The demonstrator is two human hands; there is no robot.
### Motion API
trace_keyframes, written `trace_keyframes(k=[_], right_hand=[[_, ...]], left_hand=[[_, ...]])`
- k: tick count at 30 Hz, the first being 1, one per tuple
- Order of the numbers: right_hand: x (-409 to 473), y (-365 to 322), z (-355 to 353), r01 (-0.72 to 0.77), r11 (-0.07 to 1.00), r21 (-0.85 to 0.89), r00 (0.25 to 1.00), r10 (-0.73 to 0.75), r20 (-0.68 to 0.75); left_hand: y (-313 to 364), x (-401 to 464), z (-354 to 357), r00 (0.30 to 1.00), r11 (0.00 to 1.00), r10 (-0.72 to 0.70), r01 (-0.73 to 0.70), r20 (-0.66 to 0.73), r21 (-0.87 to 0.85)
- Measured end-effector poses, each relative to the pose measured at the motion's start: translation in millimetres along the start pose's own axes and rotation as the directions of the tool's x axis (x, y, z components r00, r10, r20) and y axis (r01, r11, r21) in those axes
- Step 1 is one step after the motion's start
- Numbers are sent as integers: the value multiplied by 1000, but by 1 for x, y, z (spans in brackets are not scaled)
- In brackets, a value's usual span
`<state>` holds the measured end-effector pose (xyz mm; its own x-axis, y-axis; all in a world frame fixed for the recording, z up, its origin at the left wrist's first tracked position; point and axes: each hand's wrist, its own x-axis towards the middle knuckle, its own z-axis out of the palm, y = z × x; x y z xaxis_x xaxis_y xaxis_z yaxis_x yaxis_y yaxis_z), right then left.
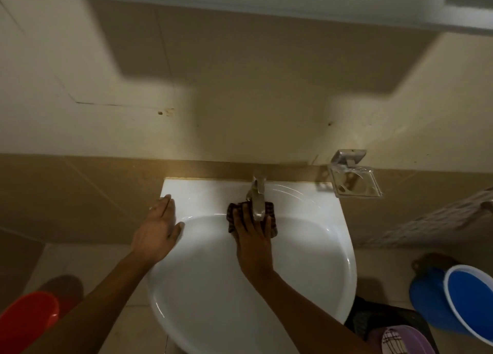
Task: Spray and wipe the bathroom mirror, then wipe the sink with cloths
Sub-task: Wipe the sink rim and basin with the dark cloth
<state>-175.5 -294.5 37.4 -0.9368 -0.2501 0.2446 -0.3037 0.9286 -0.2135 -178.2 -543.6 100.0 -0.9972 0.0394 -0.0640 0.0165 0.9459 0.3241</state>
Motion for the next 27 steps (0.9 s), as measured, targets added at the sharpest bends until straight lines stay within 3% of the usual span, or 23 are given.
trace_keyframes(k=[8,12,15,21,23,27], right_hand=[[76,-70,10,-20,997,-71,992,28,120],[85,-63,8,52,996,-76,996,-46,70],[72,-34,7,-42,999,-28,998,41,-38],[91,-81,16,-296,955,4,955,296,-17],[93,-106,19,-217,976,-5,976,217,33],[90,-151,26,88,994,61,983,-96,155]], left_hand=[[-23,-2,9,997,997,81,-81,8,2],[-31,-4,11,997,996,79,-79,7,-30],[-38,-8,14,999,997,32,-32,0,-72],[-43,-16,15,1000,993,0,-1,-16,-120],[-45,-20,15,1000,993,-1,-1,-20,-119],[-51,-23,16,999,988,-30,26,-26,-151]])
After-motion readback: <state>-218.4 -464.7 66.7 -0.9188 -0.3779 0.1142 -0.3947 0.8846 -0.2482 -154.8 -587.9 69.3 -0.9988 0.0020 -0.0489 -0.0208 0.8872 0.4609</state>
